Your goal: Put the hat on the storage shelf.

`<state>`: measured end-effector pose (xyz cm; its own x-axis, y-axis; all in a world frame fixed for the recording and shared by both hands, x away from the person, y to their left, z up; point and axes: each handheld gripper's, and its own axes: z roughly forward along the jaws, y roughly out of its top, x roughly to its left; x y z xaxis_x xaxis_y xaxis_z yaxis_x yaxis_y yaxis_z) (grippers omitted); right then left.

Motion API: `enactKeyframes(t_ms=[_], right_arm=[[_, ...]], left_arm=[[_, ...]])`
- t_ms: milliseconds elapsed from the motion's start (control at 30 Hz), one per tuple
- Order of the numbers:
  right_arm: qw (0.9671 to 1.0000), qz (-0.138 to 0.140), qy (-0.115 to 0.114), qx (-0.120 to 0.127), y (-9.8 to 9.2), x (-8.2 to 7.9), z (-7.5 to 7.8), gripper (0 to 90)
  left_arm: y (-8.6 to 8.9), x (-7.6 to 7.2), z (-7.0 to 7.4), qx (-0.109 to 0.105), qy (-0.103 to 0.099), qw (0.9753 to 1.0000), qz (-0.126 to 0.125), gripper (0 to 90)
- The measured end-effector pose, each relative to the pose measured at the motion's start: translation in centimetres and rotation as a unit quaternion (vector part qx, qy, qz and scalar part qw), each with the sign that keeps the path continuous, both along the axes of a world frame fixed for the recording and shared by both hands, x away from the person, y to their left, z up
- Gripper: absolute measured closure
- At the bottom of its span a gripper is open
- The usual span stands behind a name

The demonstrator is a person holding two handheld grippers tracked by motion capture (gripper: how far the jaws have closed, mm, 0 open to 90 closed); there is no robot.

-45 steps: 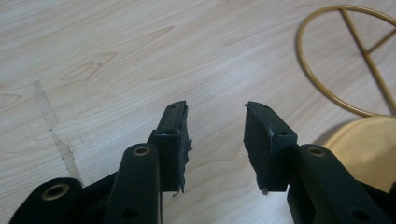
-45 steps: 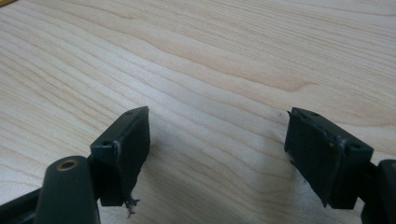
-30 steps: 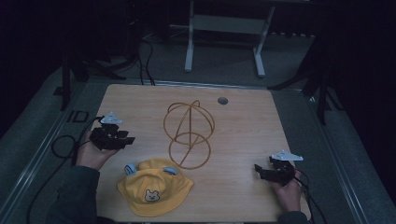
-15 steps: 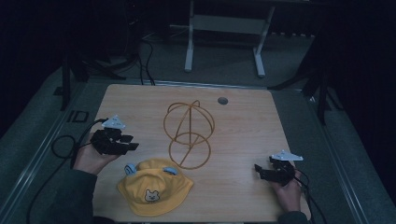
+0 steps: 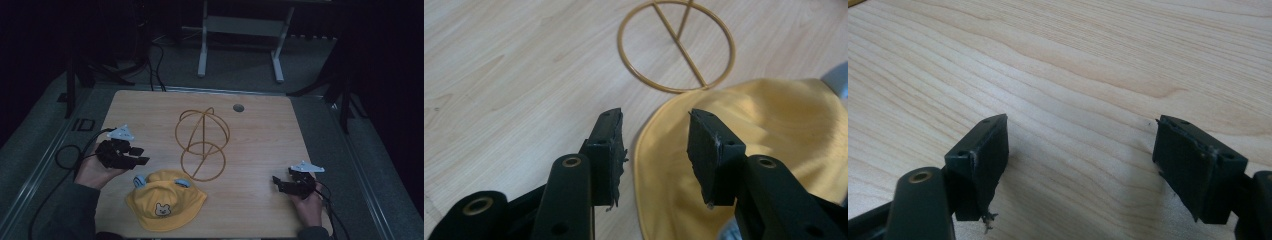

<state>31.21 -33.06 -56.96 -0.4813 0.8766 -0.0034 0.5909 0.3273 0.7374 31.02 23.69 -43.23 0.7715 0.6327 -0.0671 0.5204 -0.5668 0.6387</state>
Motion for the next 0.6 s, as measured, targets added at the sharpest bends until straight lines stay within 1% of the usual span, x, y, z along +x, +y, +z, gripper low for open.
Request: enactKeyframes(t_ms=[33,67,233,367,433,567,600], right_arm=[[1.0,0.0,0.0,0.0,0.0,0.0,0.0,22.3],[1.0,0.0,0.0,0.0,0.0,0.0,0.0,22.3],[1.0,0.0,0.0,0.0,0.0,0.0,0.0,22.3],[1.0,0.0,0.0,0.0,0.0,0.0,0.0,22.3],[1.0,0.0,0.0,0.0,0.0,0.0,0.0,22.3],[1.0,0.0,0.0,0.0,0.0,0.0,0.0,22.3],[1.0,0.0,0.0,0.0,0.0,0.0,0.0,22.3]], left_arm=[[-0.1,-0.2,0.1,0.001,0.002,1.0,-0.007,57.6],[-0.1,-0.2,0.1,0.001,0.002,1.0,-0.007,57.5],[-0.6,-0.5,0.4,0.004,0.005,0.9997,-0.024,57.6],[-1.0,-0.8,0.7,0.001,0.008,0.9993,-0.038,57.6],[-1.3,-0.9,0.8,0.004,0.007,0.9991,-0.043,57.6],[-1.4,-1.0,1.1,0.003,0.009,0.9987,-0.051,57.6],[-1.5,-1.1,1.1,-0.001,0.012,0.9985,-0.054,57.6]])
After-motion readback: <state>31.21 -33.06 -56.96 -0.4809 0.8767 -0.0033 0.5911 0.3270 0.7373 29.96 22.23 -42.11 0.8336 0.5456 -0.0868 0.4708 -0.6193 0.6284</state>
